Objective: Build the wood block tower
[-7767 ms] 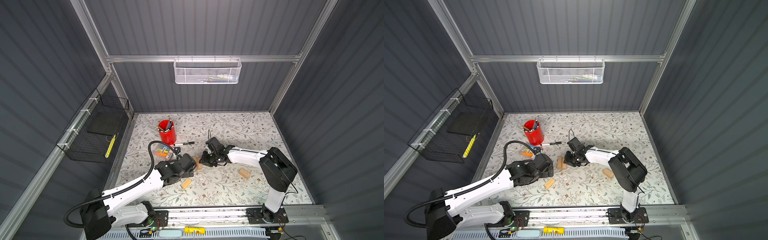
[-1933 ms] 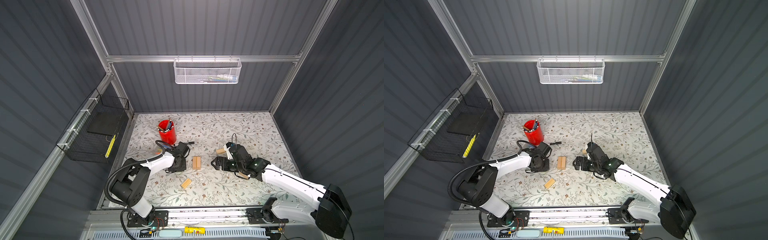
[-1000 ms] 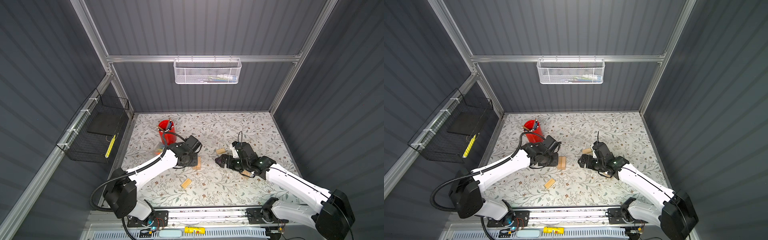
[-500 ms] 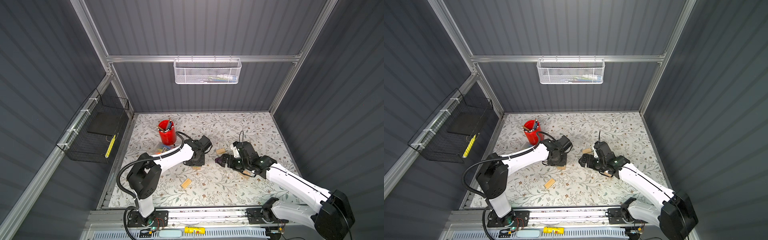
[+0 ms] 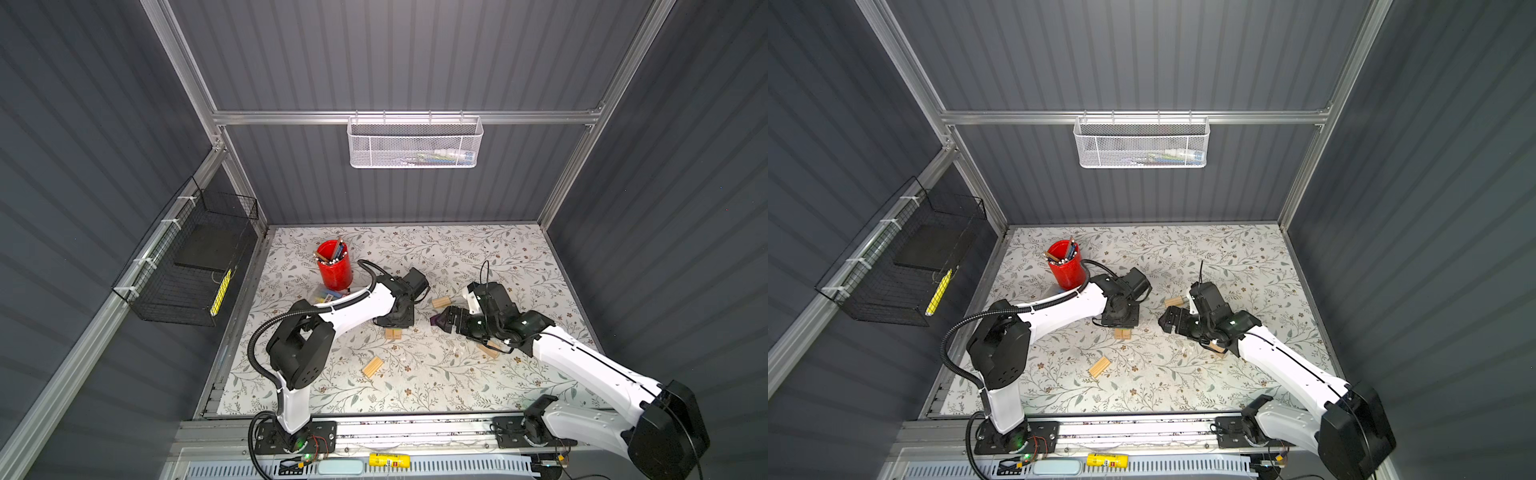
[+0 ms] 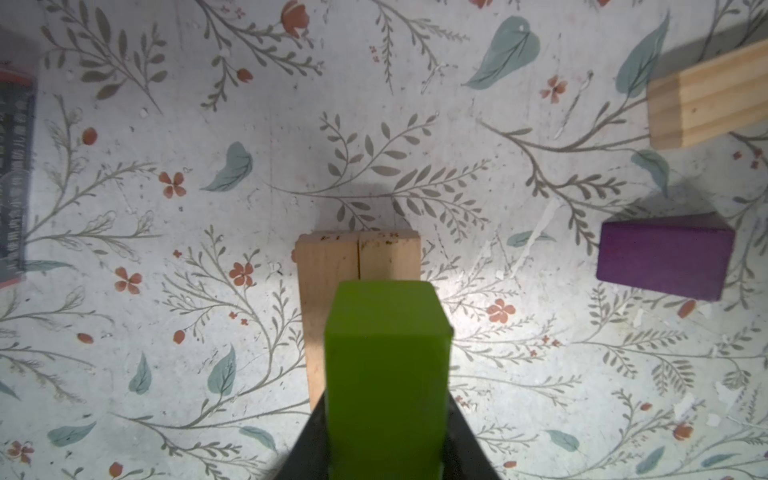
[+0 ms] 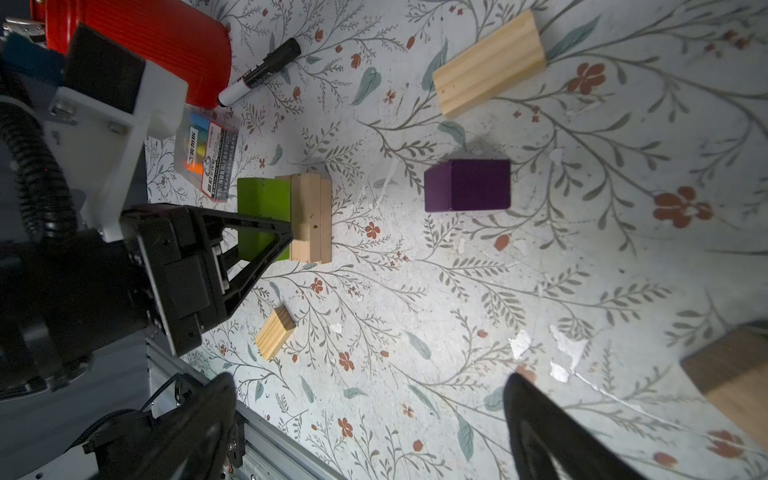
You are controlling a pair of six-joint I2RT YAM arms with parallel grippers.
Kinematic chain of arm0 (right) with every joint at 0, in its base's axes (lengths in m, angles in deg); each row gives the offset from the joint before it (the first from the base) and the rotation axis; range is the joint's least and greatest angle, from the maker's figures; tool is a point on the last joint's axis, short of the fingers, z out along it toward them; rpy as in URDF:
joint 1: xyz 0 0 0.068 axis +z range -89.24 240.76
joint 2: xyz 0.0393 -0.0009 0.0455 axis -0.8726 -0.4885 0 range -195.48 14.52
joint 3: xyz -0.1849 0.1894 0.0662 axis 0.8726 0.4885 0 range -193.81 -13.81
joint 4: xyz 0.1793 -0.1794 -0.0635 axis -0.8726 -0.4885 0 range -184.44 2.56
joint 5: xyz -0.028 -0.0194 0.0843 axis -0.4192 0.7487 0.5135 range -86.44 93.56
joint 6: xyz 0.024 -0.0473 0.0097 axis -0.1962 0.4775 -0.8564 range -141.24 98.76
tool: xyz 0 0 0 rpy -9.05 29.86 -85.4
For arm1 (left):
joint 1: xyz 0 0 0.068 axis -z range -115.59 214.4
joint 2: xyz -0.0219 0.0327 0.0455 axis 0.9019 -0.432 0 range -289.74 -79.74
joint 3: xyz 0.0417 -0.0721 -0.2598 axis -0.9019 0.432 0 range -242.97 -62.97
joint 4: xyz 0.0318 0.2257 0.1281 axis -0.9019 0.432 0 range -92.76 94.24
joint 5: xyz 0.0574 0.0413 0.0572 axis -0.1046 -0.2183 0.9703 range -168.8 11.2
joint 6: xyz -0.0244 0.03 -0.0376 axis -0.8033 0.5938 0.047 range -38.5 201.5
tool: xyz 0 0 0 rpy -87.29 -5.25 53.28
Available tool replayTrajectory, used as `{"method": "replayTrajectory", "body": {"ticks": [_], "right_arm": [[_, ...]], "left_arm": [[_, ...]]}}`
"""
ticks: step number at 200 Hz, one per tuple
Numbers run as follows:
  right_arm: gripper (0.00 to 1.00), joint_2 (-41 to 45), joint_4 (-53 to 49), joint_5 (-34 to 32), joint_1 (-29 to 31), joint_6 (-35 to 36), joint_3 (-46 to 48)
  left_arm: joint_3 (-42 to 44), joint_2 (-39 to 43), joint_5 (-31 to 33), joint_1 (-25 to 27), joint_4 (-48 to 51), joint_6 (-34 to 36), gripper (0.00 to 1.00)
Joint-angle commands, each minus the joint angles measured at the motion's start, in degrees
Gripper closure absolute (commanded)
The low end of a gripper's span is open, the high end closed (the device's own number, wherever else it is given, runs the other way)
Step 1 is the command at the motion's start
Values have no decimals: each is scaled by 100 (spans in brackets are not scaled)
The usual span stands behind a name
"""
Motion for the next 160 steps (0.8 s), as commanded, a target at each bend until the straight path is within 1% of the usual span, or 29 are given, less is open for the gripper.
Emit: {"method": "replayTrajectory", "body": {"ticks": [1,59,160], "right_arm": [[1,-2,9,81,-32,-37,25],[1,-15,13,76,-50,-42,33],[1,-22,9,81,-57,-64,69]], "left_arm": [[-148,-80,122,14,123,-59,100],[9,-89,148,16,53,-127,100],[11,-209,185,18,-9,-148,100]]}}
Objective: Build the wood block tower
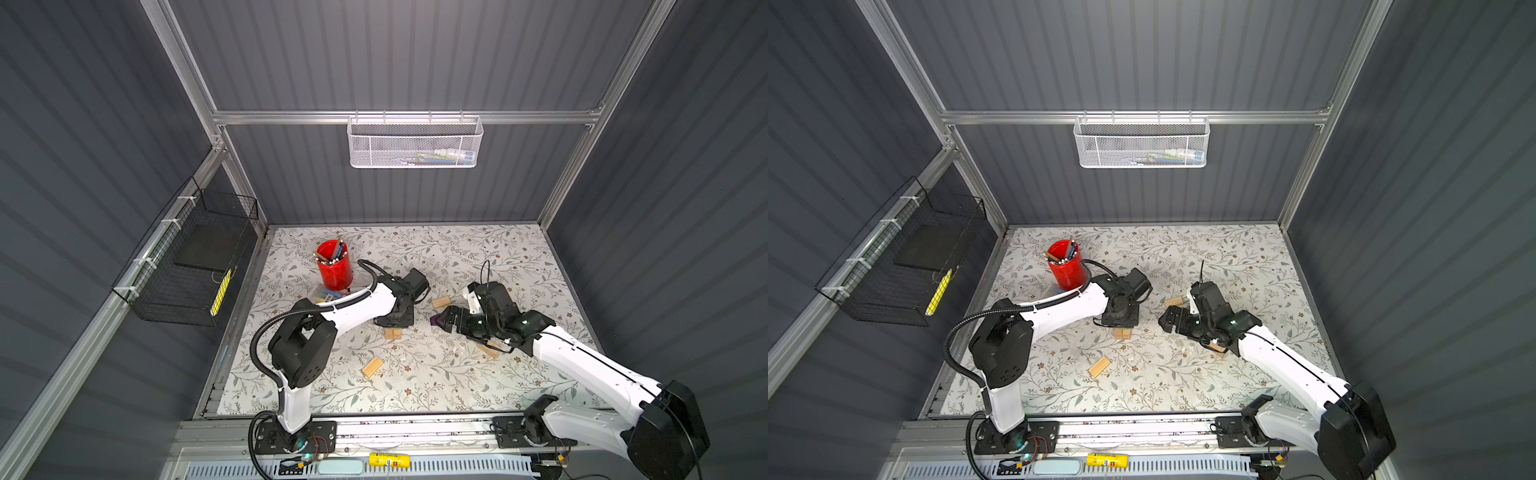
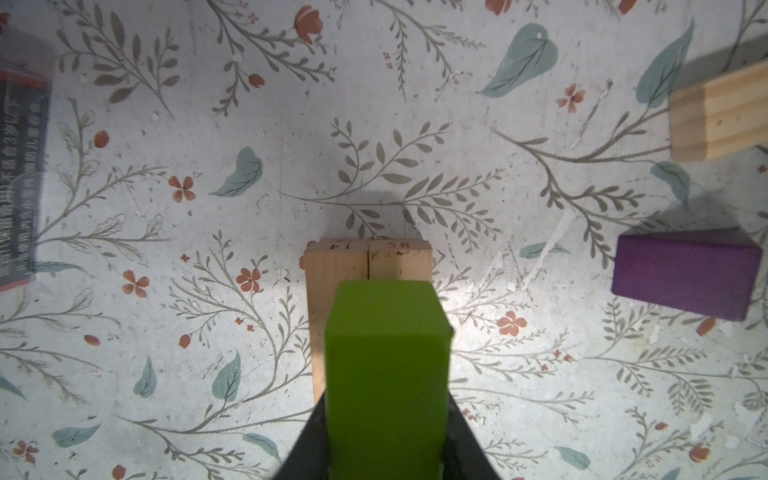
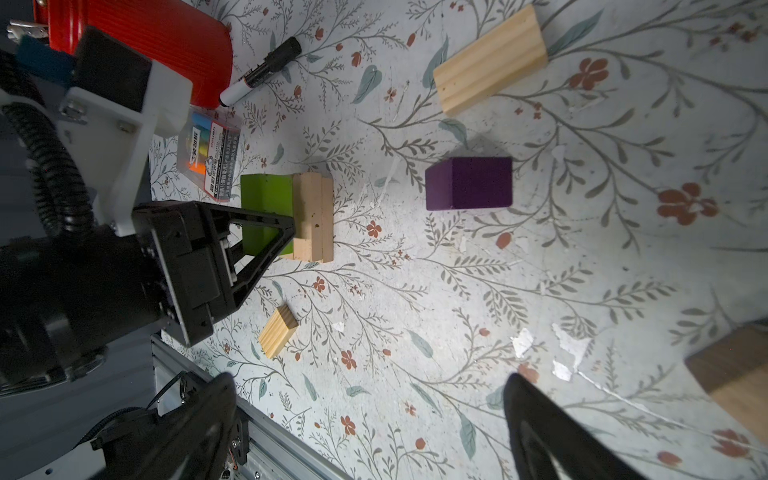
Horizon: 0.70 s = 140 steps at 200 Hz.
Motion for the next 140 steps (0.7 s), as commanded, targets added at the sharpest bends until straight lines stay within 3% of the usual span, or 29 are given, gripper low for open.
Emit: {"method": "replayTrajectory", "body": {"ticks": [1,140], "right_arm": [[1,-25,7,7,-27,-40,58],[1,-3,6,23,-33,-62,110]], "left_arm": [[11,-125,61,20,2,-77,100],[273,-140,133,-2,57,-153,97]]}}
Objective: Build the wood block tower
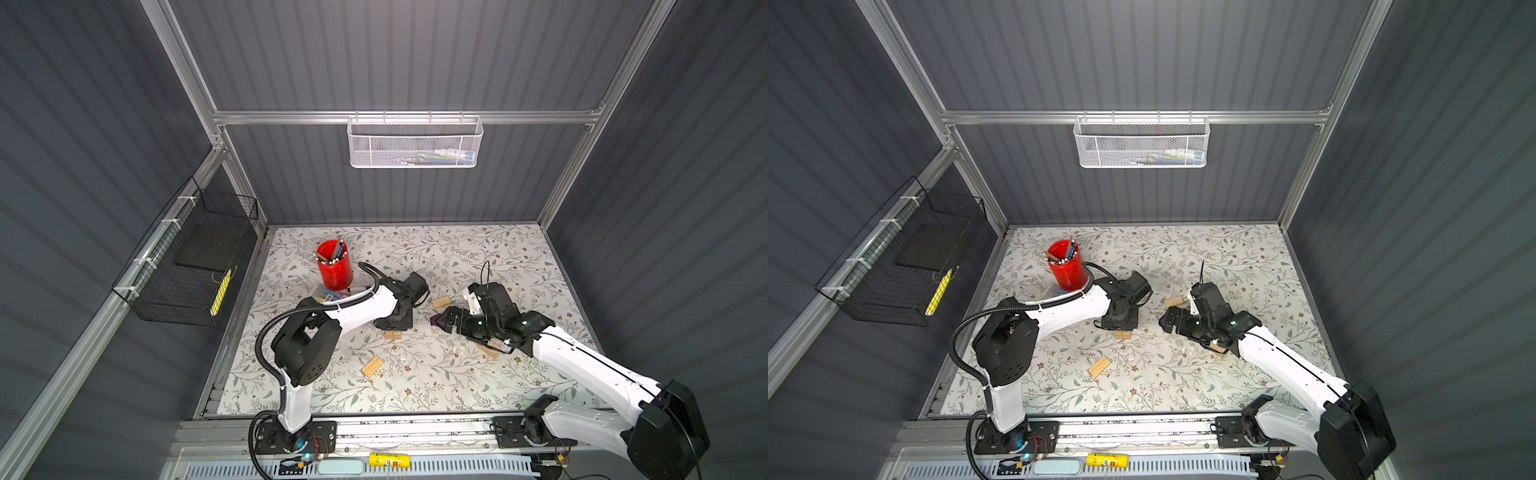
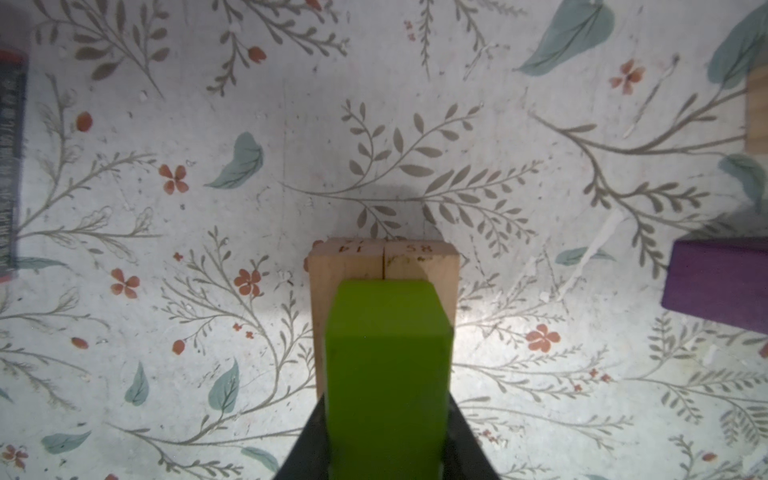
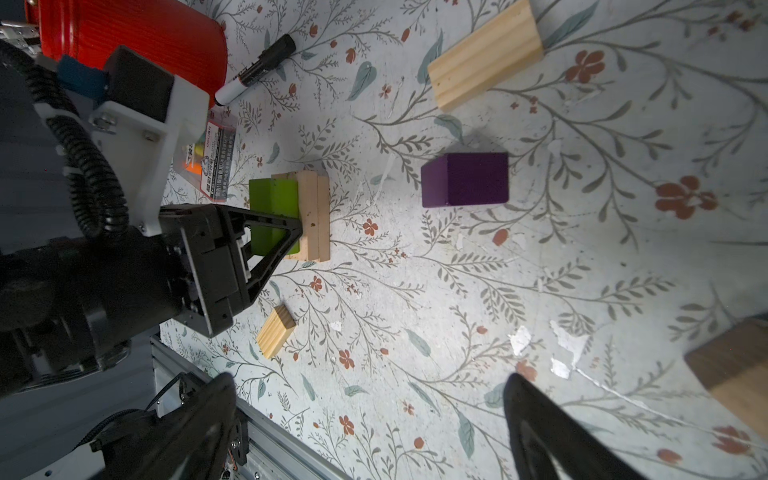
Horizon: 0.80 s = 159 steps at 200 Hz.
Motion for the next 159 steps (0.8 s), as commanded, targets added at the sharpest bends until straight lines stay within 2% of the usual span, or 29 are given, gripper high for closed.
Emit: {"method": "replayTrajectory", "body": {"ticks": [1,73,159], "right_arm": [[1,-7,-13,19,-26,-16,60],[1,12,154,19,-42,-36,104],[1,9,172,44,-49,-27,80]], "left_arm": [[112,-4,70,-3,152,-96,97],[19,17,-53,-4,72,-70,82],[-2,101,-28,-38,81,-110,69]]}}
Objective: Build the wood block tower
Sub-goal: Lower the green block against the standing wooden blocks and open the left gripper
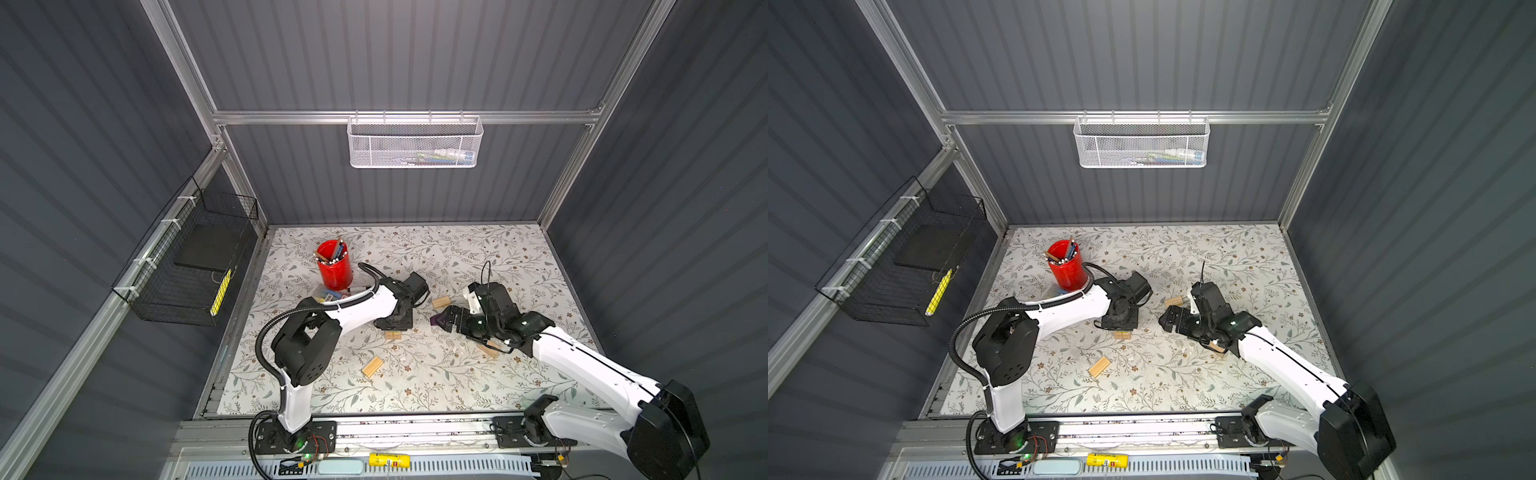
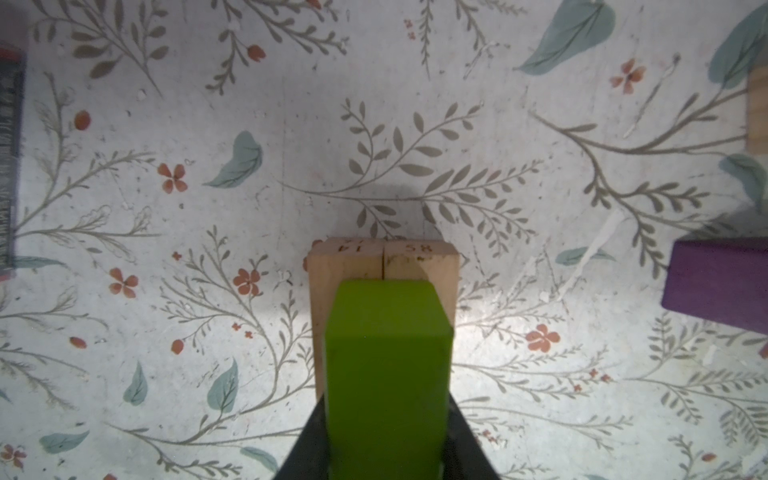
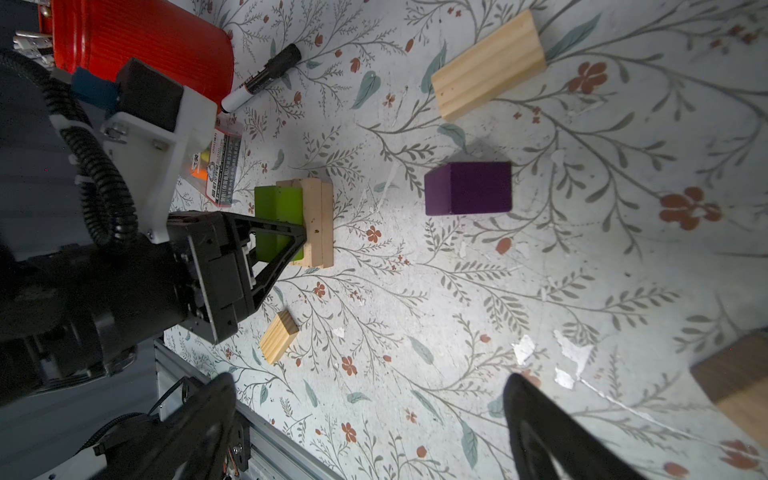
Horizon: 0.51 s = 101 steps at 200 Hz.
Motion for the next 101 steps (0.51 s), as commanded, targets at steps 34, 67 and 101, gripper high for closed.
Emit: {"method": "replayTrajectory", "body": {"ticks": [34,67,101], "right_arm": [[1,17,21,46,-33,-20,27],[1,39,12,70,-42,-12,9],[1,63,3,86,-52,-11,10]], "left_arm": [[-12,136,-28,-34,65,-83,65],[-19,166,-18,-39,85,-88,59],[-28,218,-6,-38,105,-94,56]]}}
